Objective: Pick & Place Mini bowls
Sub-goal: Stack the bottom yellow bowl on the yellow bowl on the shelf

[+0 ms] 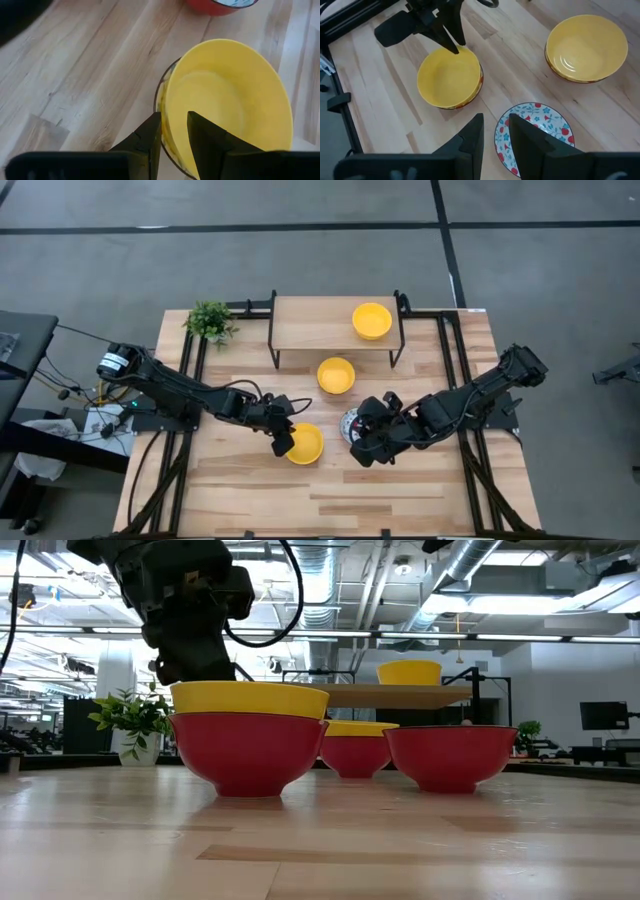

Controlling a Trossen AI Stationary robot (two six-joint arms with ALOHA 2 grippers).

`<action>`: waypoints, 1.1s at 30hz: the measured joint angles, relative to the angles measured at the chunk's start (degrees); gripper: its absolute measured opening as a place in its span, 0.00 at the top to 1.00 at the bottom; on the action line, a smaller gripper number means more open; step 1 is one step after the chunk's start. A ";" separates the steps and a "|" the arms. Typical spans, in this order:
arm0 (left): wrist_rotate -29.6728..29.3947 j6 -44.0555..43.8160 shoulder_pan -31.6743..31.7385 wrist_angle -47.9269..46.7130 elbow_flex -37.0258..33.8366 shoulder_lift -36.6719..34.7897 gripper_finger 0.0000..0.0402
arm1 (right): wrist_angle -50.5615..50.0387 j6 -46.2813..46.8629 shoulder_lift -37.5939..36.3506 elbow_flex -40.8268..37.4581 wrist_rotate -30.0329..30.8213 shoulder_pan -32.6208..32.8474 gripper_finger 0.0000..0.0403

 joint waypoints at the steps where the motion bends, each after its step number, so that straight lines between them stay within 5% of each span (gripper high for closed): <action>1: 0.02 0.00 0.00 0.02 0.00 0.00 0.77 | 0.02 0.00 0.00 0.00 0.00 0.00 0.80; 9: 0.21 0.00 0.02 0.01 0.00 0.00 0.80 | 0.04 0.02 0.00 0.00 0.00 0.00 0.80; 17: 0.87 -0.06 0.04 0.04 0.00 -0.02 0.98 | 0.04 0.00 0.00 0.00 -0.37 0.00 0.80; 33: 4.68 -0.48 1.66 1.94 0.02 -2.59 0.99 | 0.02 0.00 0.00 0.00 -1.18 0.00 0.80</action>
